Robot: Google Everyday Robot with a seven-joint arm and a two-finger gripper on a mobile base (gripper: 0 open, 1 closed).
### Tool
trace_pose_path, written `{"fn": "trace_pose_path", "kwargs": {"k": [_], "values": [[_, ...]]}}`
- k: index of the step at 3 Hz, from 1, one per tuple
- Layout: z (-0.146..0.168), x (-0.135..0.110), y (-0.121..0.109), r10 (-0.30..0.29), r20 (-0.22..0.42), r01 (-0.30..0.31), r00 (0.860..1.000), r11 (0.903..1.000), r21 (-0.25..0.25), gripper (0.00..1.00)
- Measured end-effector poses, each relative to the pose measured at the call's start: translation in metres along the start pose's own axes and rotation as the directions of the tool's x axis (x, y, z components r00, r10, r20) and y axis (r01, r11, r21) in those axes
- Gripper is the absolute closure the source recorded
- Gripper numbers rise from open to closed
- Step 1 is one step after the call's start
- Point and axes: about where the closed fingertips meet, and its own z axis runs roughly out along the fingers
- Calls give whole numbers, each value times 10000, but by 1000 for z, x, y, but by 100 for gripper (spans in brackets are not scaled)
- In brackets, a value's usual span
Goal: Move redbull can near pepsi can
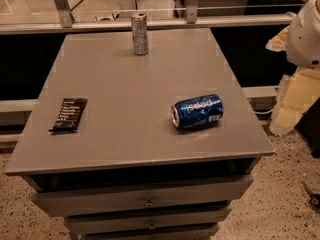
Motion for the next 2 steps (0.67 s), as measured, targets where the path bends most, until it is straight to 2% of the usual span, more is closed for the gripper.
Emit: {"fn": "trace_pose_path", "kwargs": {"k": [1,2], "values": [[0,0,0,0,1,0,10000,10000,2,0],[9,-14,-32,28,685,-56,9976,9991,414,0]]}}
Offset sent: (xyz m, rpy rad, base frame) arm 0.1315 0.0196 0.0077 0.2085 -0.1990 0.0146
